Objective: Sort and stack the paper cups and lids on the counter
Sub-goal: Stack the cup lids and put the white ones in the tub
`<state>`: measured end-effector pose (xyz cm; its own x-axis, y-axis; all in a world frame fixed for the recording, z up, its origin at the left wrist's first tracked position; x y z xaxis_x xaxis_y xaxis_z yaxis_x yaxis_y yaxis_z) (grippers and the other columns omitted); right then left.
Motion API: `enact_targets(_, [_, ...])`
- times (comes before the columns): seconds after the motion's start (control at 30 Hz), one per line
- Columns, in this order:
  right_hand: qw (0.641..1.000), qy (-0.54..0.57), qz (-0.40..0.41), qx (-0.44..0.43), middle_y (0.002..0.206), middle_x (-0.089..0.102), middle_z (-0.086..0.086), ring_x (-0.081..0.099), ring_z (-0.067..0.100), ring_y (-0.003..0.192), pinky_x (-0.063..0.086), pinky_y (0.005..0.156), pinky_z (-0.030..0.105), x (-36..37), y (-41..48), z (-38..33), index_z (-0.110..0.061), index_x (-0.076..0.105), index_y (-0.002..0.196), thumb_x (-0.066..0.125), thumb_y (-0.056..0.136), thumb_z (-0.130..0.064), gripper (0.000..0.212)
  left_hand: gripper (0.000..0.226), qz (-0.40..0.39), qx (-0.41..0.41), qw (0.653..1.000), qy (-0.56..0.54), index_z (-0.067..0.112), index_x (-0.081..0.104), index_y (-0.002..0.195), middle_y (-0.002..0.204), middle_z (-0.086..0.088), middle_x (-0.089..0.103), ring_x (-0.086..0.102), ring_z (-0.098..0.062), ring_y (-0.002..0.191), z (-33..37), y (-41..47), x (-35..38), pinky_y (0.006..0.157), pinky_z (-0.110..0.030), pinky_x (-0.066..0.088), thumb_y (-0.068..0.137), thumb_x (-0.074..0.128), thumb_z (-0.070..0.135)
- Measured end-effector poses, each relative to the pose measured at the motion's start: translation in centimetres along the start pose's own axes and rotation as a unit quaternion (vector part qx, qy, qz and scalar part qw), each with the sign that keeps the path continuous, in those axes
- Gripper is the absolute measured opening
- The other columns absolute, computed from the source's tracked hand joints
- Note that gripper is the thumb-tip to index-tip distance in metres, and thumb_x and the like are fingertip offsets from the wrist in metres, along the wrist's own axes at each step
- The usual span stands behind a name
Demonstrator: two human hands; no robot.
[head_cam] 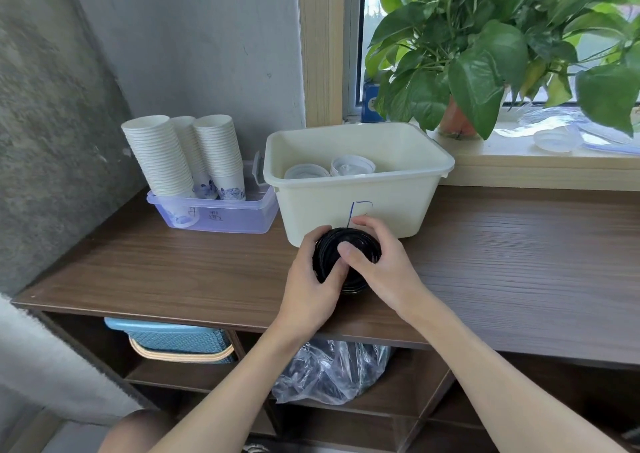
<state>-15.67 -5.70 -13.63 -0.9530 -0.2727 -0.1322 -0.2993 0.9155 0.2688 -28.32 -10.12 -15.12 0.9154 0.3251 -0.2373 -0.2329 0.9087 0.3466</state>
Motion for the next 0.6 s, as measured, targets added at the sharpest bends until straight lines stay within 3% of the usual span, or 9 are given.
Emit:
enact_targets(0.17, [1.000,0.001,0.025,0.004,0.108,0.068,-0.008,0.061,-0.008,0.100,0.044,0.085,0.008,-0.61,0.44,-0.09,-0.014,0.065,0.115,0.068,0.073,-0.052,0.057,0.054,-0.029,0.027,0.999,0.023,0.022,0.049,0.139,0.131,0.019,0.059,0.055,0.005,0.125,0.43,-0.48,0.51,0.103,-0.010,0.039,0.092,0.069,0.004])
enact_targets(0.3, [0.999,-0.014,0.043,-0.014,0.093,0.073,-0.005,0.067,0.003,0.090,0.049,0.078,0.014,-0.54,0.48,0.07,-0.017,0.072,0.098,0.076,0.079,-0.035,0.027,0.057,-0.029,-0.001,0.999,0.026,0.012,0.049,0.143,0.132,0.008,0.062,0.056,0.004,0.123,-0.18,-0.51,0.35,0.104,-0.015,0.044,0.091,0.073,0.011])
enact_targets(0.47, [0.995,0.002,0.095,-0.040,0.082,0.072,-0.010,0.067,0.002,0.080,0.048,0.070,0.012,-0.62,0.21,-0.05,-0.020,0.070,0.088,0.074,0.067,-0.048,0.036,0.045,-0.015,0.014,1.000,0.016,0.011,0.060,0.132,0.121,0.011,0.069,0.063,0.004,0.113,0.17,-0.46,-0.09,0.092,-0.011,0.047,0.089,0.074,0.005])
enact_targets(0.6, [0.991,0.009,0.119,-0.058,0.077,0.070,-0.013,0.064,-0.002,0.071,0.046,0.064,0.010,-0.46,0.09,-0.01,-0.019,0.067,0.081,0.073,0.066,-0.049,0.034,0.040,-0.017,0.031,0.999,0.010,0.016,0.061,0.125,0.115,0.015,0.070,0.064,0.004,0.111,0.59,-0.50,-0.07,0.093,-0.009,0.045,0.090,0.071,-0.002])
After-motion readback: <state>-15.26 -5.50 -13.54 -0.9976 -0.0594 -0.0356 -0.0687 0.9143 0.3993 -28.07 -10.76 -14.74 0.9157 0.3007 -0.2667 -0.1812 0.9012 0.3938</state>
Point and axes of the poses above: each hand's wrist, its own y-axis towards the middle knuckle, its own x-axis out of the palm, z = x × y, the point moved 10 cm from there along y, towards the middle knuckle
